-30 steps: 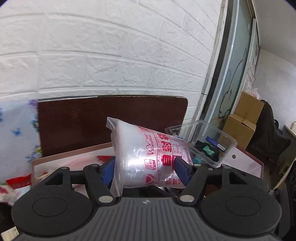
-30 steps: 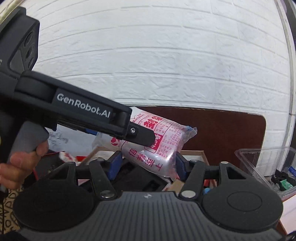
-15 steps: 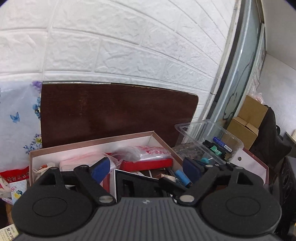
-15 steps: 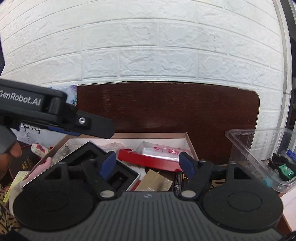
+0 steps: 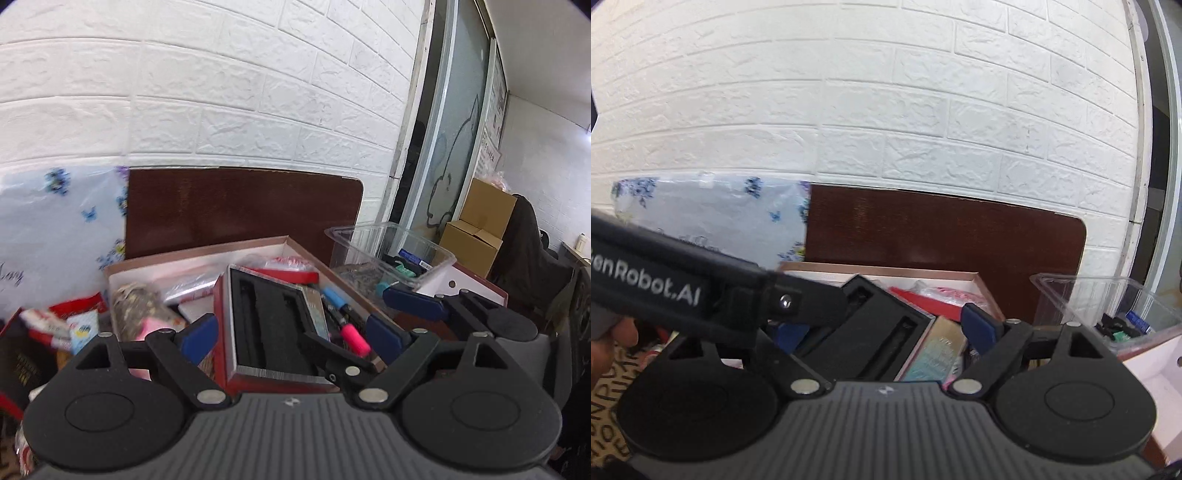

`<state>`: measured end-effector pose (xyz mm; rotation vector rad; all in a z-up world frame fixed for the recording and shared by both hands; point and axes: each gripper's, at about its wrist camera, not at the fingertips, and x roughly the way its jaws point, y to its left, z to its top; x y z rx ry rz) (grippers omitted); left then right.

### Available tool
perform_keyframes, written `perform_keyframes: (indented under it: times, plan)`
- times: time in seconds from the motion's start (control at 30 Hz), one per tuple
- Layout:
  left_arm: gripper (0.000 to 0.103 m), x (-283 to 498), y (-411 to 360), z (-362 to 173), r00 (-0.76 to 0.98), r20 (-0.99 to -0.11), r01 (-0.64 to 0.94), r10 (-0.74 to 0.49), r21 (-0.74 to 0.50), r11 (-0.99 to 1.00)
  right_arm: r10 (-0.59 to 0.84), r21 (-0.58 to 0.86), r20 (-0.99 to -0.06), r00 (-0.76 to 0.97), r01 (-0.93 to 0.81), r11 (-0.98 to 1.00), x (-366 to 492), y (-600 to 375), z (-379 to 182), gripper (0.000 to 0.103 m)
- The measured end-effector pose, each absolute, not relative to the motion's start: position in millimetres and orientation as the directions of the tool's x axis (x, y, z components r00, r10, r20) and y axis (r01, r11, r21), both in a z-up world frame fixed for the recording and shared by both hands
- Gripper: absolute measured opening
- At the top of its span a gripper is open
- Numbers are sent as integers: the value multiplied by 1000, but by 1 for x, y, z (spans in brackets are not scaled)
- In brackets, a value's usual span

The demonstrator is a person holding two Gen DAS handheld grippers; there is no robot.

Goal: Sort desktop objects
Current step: 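Move the left gripper back to the red tape roll on the table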

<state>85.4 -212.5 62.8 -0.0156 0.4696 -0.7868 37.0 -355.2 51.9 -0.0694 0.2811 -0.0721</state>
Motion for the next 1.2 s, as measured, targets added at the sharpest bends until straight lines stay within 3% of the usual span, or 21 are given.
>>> perform_keyframes:
  times: [0.27,0.77,1.2]
  plan:
    - [92,33,-150,34,663,-410,600,-626,-209,772,18,-112,-286,958,-52,992,-4,-292,27,89]
    - [92,-18,-45,-22,723,-502,386,-474,-275,880,322,-59,-444,836,-386,921,-20,-184,-33,89]
    - [92,-18,-11,-32,749,-504,314,-430,-301,900,398,-74,-491,775,-493,867,-13,-137,-38,89]
